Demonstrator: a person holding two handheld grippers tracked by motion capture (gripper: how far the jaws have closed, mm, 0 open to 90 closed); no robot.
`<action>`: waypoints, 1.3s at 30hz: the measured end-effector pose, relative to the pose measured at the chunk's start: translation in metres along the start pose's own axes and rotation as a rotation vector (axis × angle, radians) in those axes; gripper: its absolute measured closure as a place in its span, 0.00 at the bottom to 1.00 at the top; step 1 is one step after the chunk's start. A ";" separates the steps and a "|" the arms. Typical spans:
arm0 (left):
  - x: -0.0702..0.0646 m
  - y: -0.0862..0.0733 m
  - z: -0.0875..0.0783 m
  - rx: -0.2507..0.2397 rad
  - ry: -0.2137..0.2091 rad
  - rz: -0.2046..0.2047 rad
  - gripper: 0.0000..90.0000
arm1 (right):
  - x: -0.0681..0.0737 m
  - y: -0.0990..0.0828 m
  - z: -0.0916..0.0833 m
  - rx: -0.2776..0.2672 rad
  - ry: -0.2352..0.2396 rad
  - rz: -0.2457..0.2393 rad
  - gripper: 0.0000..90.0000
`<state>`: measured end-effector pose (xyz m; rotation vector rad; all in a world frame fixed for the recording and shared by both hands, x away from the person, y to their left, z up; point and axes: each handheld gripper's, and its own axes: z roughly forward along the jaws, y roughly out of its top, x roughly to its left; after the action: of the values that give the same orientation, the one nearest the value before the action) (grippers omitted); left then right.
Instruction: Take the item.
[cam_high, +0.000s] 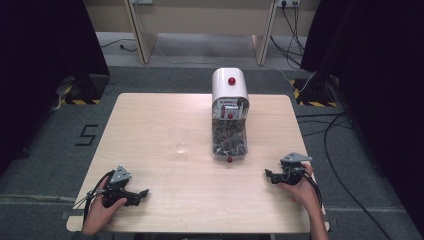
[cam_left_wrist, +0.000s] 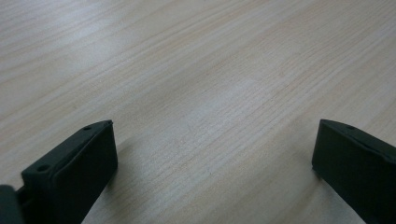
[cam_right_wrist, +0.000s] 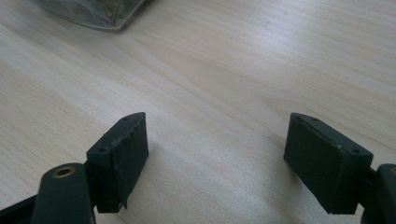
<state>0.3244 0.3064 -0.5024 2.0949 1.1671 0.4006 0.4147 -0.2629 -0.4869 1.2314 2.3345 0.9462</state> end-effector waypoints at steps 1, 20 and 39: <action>0.000 0.000 0.000 0.000 0.000 0.000 0.00 | 0.000 0.000 0.000 -0.001 0.000 0.000 0.25; 0.000 0.000 0.000 0.000 0.001 0.000 0.00 | 0.001 0.002 0.002 -0.002 -0.009 0.004 0.25; 0.000 0.000 0.000 0.000 0.000 0.000 0.00 | 0.011 0.017 -0.009 -0.058 -0.018 -0.037 0.33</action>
<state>0.3244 0.3064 -0.5024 2.0950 1.1670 0.4006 0.4139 -0.2505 -0.4685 1.1649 2.2914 0.9802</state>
